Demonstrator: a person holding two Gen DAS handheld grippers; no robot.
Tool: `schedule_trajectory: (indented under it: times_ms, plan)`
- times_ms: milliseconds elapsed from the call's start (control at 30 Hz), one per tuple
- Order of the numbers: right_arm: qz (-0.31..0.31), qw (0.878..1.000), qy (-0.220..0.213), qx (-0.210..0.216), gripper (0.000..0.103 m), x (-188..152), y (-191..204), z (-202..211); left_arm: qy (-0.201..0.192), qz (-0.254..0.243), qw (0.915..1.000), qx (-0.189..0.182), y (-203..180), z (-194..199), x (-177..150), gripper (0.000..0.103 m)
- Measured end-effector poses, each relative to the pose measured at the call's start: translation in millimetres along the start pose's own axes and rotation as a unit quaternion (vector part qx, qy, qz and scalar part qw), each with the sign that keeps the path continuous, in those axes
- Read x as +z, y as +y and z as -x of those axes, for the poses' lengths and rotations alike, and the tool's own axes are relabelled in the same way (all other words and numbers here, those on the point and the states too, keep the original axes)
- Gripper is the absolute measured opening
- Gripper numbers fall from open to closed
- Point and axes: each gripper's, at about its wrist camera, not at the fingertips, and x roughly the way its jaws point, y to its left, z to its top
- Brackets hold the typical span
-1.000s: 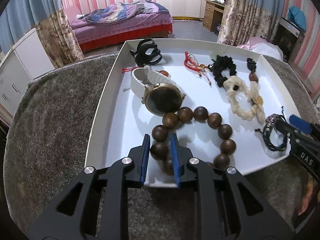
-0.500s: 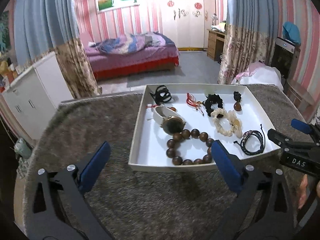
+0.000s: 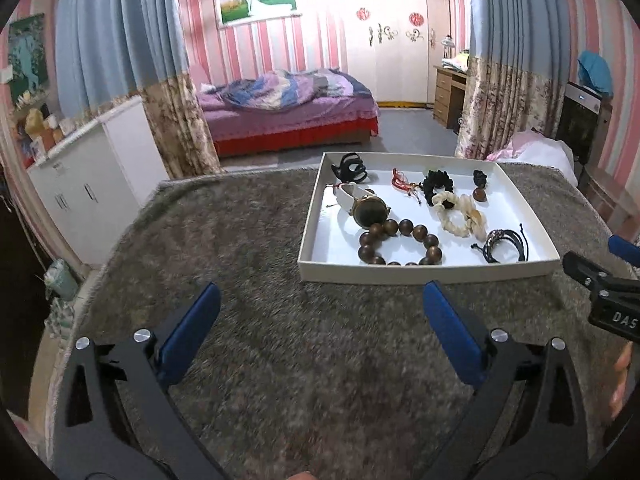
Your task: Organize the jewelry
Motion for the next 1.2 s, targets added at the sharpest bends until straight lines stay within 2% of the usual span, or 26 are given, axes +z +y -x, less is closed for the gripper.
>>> schedule_trajectory:
  times_ms: [267,367,500,600,733,933,1200]
  plan:
    - [-0.016,1.0,0.0,0.0,0.101,-33.0,-4.0,46.6,-0.021,0.026,0.9994,-0.001,3.4,40.4,-30.3,0.1]
    - [-0.019,1.0,-0.003,-0.009,0.101,-42.2,-4.7,57.7,-0.015,0.035,0.9993,0.007,4.0,47.1,-41.3,0.1]
    - [-0.025,1.0,-0.004,0.002,0.101,-55.5,-4.0,71.6,-0.007,0.045,0.999,0.006,2.2,57.4,-58.4,0.1]
    - [-0.015,1.0,-0.02,-0.008,0.101,-64.4,2.9,83.7,-0.009,0.041,0.9991,0.006,-1.0,65.6,-66.9,0.1]
    - [0.003,1.0,-0.027,-0.014,0.101,-70.3,9.2,93.9,-0.018,0.034,0.9992,0.013,-6.2,78.0,-71.9,0.1]
    - [-0.005,0.999,-0.035,-0.02,0.101,-70.5,0.8,103.1,-0.036,0.029,0.9988,0.017,-10.1,95.5,-73.9,0.1]
    - [-0.01,0.999,-0.038,-0.03,0.101,-71.7,-5.8,103.7,-0.042,0.028,0.9984,0.025,-8.7,100.3,-71.6,0.1]
